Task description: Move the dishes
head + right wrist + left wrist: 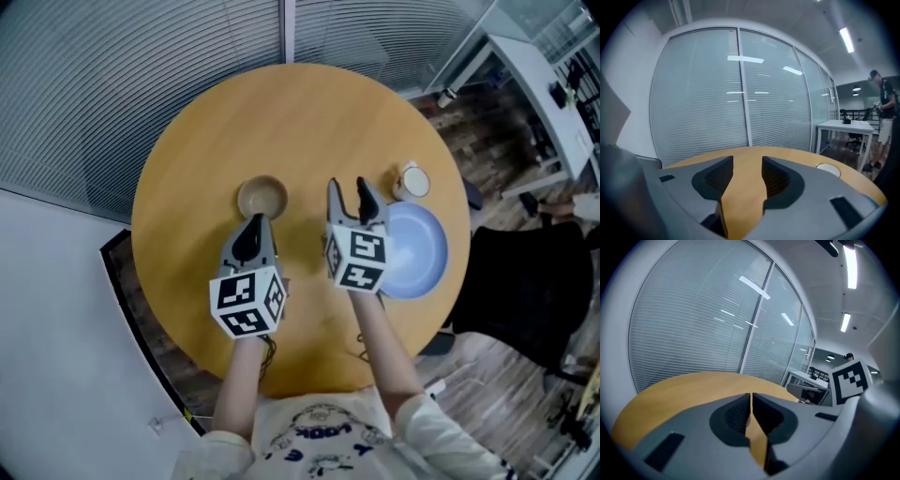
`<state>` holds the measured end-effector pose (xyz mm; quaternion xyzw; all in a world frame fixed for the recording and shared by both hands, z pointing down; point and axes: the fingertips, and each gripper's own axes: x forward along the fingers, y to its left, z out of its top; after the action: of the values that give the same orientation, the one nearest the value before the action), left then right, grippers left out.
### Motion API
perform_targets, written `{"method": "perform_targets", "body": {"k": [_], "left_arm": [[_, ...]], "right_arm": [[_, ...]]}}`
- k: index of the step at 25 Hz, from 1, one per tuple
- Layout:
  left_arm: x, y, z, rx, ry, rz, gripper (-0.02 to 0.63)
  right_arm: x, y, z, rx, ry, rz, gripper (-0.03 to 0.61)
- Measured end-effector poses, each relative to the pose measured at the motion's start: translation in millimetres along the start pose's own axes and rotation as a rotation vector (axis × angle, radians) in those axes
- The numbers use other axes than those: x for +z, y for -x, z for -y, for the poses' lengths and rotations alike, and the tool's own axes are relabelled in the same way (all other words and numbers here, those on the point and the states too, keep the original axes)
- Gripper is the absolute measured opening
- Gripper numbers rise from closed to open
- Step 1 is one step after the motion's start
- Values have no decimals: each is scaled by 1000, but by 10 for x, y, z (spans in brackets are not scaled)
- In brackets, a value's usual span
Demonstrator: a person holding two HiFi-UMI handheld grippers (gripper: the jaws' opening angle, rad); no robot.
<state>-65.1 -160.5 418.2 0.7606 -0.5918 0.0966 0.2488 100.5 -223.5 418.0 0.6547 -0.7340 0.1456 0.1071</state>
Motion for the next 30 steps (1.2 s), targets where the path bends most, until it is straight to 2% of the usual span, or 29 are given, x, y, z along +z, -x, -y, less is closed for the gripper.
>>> {"method": "perform_targets", "body": {"k": [3, 5, 8, 11, 16, 20, 25, 30], "left_arm": [[31, 150, -212, 17, 15, 5, 15], [32, 241, -338, 23, 23, 7, 15], [15, 331, -506, 32, 23, 4, 15], [-18, 384, -666, 43, 30, -1, 14], [-85, 401, -935, 51, 53, -21, 15], [-157, 352, -1056, 53, 71, -39, 15], [-273, 308, -1177, 59, 104, -47, 15], [-385, 227, -1295, 65, 116, -70, 15]], "right_arm": [[-37, -4, -381, 60, 5, -26, 143], [-114, -16, -567, 84, -2, -55, 75], [-298, -83, -727, 109, -47, -120, 51], [-461, -161, -822, 113, -63, -172, 51], [-626, -293, -985, 100, -5, -225, 51], [-781, -392, -1024, 99, 3, -261, 52], [-961, -466, -1073, 115, -4, -298, 101], [-1101, -590, -1077, 100, -3, -323, 104]]}}
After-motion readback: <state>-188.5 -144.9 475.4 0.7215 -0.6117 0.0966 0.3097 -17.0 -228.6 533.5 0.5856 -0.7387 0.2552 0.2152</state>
